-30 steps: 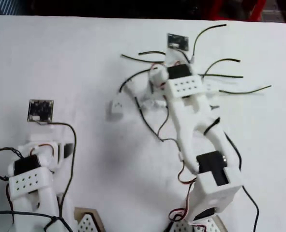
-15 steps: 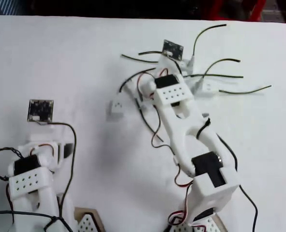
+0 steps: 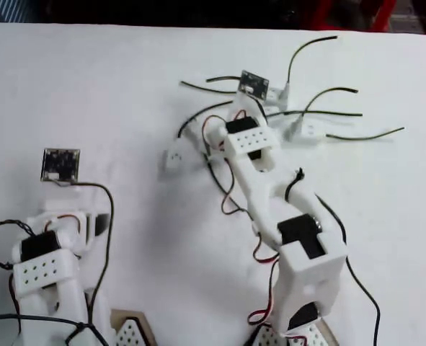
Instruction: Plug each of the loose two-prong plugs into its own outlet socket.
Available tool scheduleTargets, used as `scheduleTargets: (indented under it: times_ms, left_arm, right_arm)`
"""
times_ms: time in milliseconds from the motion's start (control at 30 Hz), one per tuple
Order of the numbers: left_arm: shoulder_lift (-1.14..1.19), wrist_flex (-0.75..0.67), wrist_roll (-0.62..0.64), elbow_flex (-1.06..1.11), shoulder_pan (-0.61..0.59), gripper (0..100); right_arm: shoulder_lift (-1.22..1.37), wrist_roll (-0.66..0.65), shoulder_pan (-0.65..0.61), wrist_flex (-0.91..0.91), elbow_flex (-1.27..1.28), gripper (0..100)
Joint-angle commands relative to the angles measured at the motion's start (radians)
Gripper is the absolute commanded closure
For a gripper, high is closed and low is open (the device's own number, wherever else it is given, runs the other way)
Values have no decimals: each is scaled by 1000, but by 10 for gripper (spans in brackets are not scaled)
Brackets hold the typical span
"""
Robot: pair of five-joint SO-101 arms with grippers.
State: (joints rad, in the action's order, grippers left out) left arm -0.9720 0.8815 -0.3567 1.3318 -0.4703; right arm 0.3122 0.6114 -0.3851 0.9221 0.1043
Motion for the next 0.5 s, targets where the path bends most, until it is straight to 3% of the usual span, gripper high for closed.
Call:
scheduleTargets:
  times_ms: [0, 467]
  left_arm:
    - [-21, -15, -5, 2, -8, 695]
    - [-21, -15, -5, 2, -8, 695]
  right_arm:
    - [-8, 14, -2, -7, -44, 861]
    - [33, 14, -1, -10, -49, 861]
